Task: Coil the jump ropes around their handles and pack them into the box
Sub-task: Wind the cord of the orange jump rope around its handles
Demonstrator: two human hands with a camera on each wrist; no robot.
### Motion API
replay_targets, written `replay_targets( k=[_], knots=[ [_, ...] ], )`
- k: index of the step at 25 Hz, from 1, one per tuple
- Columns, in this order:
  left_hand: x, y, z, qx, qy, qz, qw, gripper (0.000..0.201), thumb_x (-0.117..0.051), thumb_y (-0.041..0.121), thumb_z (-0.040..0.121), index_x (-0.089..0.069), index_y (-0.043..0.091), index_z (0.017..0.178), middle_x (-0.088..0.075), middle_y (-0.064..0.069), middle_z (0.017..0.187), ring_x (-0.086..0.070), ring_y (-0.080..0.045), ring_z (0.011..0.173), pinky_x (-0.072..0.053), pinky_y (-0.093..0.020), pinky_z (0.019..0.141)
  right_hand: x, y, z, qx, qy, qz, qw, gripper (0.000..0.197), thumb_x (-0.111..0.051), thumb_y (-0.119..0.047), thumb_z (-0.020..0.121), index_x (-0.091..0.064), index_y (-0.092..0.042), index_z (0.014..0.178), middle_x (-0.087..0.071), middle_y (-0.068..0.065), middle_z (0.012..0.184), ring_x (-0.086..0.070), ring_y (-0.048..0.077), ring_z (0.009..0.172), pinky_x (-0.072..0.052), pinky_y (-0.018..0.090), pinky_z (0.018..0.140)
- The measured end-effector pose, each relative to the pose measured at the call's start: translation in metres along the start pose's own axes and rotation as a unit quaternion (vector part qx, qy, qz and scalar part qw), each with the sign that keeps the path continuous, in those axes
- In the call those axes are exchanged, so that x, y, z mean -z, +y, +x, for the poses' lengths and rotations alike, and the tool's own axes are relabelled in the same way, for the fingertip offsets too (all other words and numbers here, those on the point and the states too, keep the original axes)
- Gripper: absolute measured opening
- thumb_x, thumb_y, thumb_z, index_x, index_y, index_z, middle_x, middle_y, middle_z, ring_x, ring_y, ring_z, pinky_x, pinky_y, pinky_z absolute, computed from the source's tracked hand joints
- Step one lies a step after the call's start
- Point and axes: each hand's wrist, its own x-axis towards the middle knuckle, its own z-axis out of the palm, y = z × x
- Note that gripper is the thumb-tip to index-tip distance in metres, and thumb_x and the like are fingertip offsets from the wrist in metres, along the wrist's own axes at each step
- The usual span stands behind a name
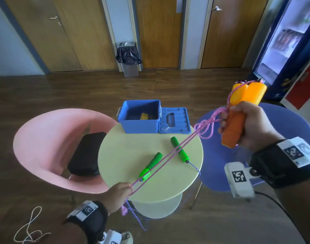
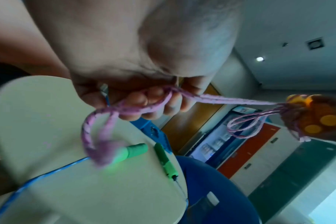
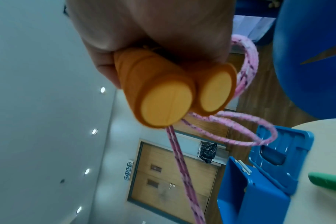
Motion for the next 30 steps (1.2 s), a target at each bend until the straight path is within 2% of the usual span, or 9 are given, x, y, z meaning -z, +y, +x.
replay_targets(
  k=[4,9,12,15,17,21,24,28,30],
  knots=[
    [0.001,-0.042,0.012,0.089,-0.042,0.249,0.963,0.035,-0.061,0.02,0.088,-0.061,0.024,0.053,-0.05,0.01,0.055,-0.049,-0.012,0.06,-0.045,-0.03,0.063,0.003,-0.005,0.004,0.029,0.049,0.061,0.997,0.007,-0.052,-0.022,0.075,-0.049,-0.018,0.071,-0.051,0.002,0.068,-0.047,0.017,0.057,-0.043,0.029,0.062],
    [0.016,-0.06,0.008,0.142,0.103,-0.075,0.982,0.024,-0.05,0.01,0.1,-0.058,0.008,0.077,-0.051,-0.005,0.054,-0.041,-0.011,0.036,-0.026,-0.015,0.038,0.007,-0.001,0.007,0.039,0.074,0.019,0.996,0.007,-0.052,-0.02,0.076,-0.048,-0.018,0.072,-0.051,0.001,0.066,-0.047,0.017,0.054,-0.042,0.03,0.063],
    [0.033,-0.043,0.015,0.117,0.203,-0.443,0.866,0.011,-0.053,0.011,0.099,-0.06,0.006,0.093,-0.061,-0.008,0.079,-0.06,-0.017,0.069,-0.053,-0.021,0.052,0.016,0.009,0.018,0.015,0.128,-0.004,0.992,0.008,-0.055,-0.022,0.075,-0.048,-0.019,0.073,-0.051,0.0,0.065,-0.045,0.015,0.053,-0.042,0.027,0.057],
    [0.061,-0.006,0.016,0.057,0.236,-0.634,0.734,0.018,-0.053,0.013,0.099,-0.054,0.013,0.081,-0.056,0.001,0.058,-0.056,-0.008,0.059,-0.058,-0.021,0.054,0.043,0.033,0.033,-0.034,0.2,-0.071,0.977,0.016,-0.064,-0.029,0.055,-0.056,-0.022,0.066,-0.054,0.002,0.072,-0.046,0.017,0.055,-0.042,0.028,0.055],
    [0.076,0.019,0.014,0.034,0.234,-0.632,0.738,0.022,-0.056,0.022,0.099,-0.052,0.017,0.078,-0.04,0.007,0.042,-0.042,-0.006,0.04,-0.047,-0.016,0.042,0.066,0.051,0.044,-0.059,0.236,-0.118,0.963,0.023,-0.066,-0.033,0.048,-0.062,-0.018,0.066,-0.055,0.008,0.088,-0.049,0.02,0.057,-0.046,0.032,0.056],
    [0.087,0.043,0.009,0.061,0.144,-0.513,0.844,0.058,-0.057,0.064,0.086,-0.042,0.02,0.052,-0.021,0.006,0.038,-0.018,-0.01,0.03,-0.013,-0.018,0.037,0.078,0.074,0.037,-0.092,0.224,-0.14,0.96,0.018,-0.059,-0.025,0.059,-0.048,-0.02,0.073,-0.048,0.005,0.066,-0.041,0.02,0.052,-0.039,0.03,0.058],
    [0.086,0.055,0.004,0.056,0.075,-0.443,0.892,0.056,-0.061,0.054,0.084,-0.031,0.019,0.051,-0.021,0.003,0.041,-0.019,-0.012,0.033,-0.016,-0.018,0.039,0.09,0.088,0.027,-0.104,0.239,-0.173,0.95,0.018,-0.059,-0.022,0.063,-0.044,-0.019,0.073,-0.043,0.005,0.063,-0.038,0.022,0.054,-0.038,0.037,0.063],
    [0.1,0.071,-0.004,-0.026,-0.027,-0.484,0.874,0.047,-0.087,0.022,0.047,-0.041,0.017,0.054,-0.033,0.002,0.051,-0.033,-0.012,0.043,-0.035,-0.021,0.045,0.122,0.111,0.01,-0.184,0.225,-0.265,0.919,0.01,-0.06,-0.015,0.07,-0.051,-0.012,0.068,-0.048,0.008,0.058,-0.042,0.025,0.052,-0.038,0.03,0.058],
    [0.111,0.075,-0.002,-0.08,-0.117,-0.536,0.832,0.022,-0.077,0.019,0.07,-0.057,0.011,0.066,-0.044,-0.001,0.06,-0.044,-0.015,0.054,-0.042,-0.025,0.056,0.138,0.125,0.002,-0.221,0.21,-0.284,0.909,0.012,-0.058,-0.009,0.075,-0.051,-0.009,0.066,-0.05,0.009,0.056,-0.045,0.025,0.051,-0.04,0.03,0.058]
  ],
)
